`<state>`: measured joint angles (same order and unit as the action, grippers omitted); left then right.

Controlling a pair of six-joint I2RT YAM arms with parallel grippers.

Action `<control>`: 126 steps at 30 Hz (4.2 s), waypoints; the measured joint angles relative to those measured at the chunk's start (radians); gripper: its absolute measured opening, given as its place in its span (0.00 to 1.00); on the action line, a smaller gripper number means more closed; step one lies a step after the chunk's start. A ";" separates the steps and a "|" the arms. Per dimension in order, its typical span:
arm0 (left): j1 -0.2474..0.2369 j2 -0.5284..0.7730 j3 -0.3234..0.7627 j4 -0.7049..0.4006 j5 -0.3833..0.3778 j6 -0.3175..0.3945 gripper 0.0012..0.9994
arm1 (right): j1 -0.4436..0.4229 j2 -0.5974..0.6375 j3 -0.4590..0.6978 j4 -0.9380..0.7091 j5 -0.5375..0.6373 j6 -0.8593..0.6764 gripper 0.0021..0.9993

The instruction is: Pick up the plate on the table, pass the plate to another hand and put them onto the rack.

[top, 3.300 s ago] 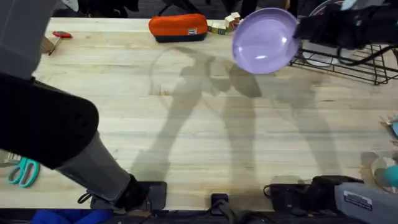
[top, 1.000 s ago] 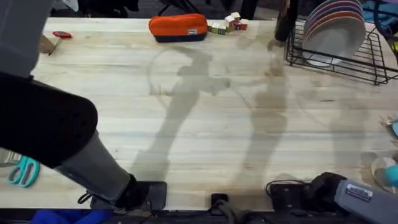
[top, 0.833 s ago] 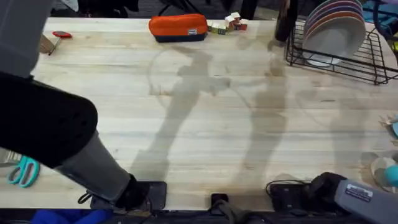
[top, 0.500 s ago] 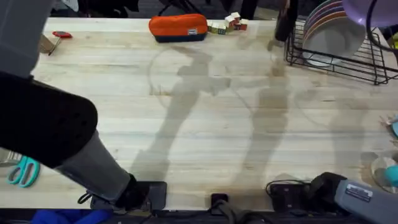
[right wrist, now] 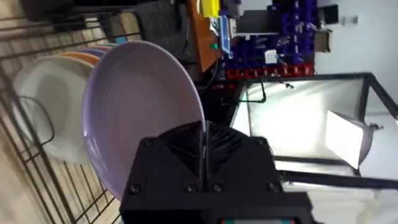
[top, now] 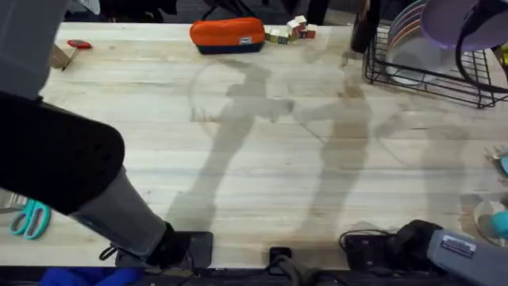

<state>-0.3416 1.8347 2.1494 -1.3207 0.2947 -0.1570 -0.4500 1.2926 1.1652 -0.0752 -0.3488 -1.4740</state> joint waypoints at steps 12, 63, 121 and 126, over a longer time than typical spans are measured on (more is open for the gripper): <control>0.000 0.000 0.000 0.000 0.000 0.000 1.00 | 0.000 0.036 0.000 -0.011 -0.015 -0.100 0.03; 0.000 0.000 0.000 0.000 0.000 0.000 0.99 | 0.000 0.318 0.002 -0.041 -0.068 -0.316 0.03; 0.000 0.000 0.000 -0.007 0.000 0.000 0.99 | 0.000 0.142 0.003 -0.105 -0.071 -0.155 0.98; 0.000 0.000 0.000 -0.007 -0.002 0.000 0.99 | 0.000 0.141 0.003 -0.120 -0.071 -0.024 0.99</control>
<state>-0.3416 1.8347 2.1494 -1.3277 0.2927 -0.1570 -0.4500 1.4334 1.1683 -0.1956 -0.4201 -1.4982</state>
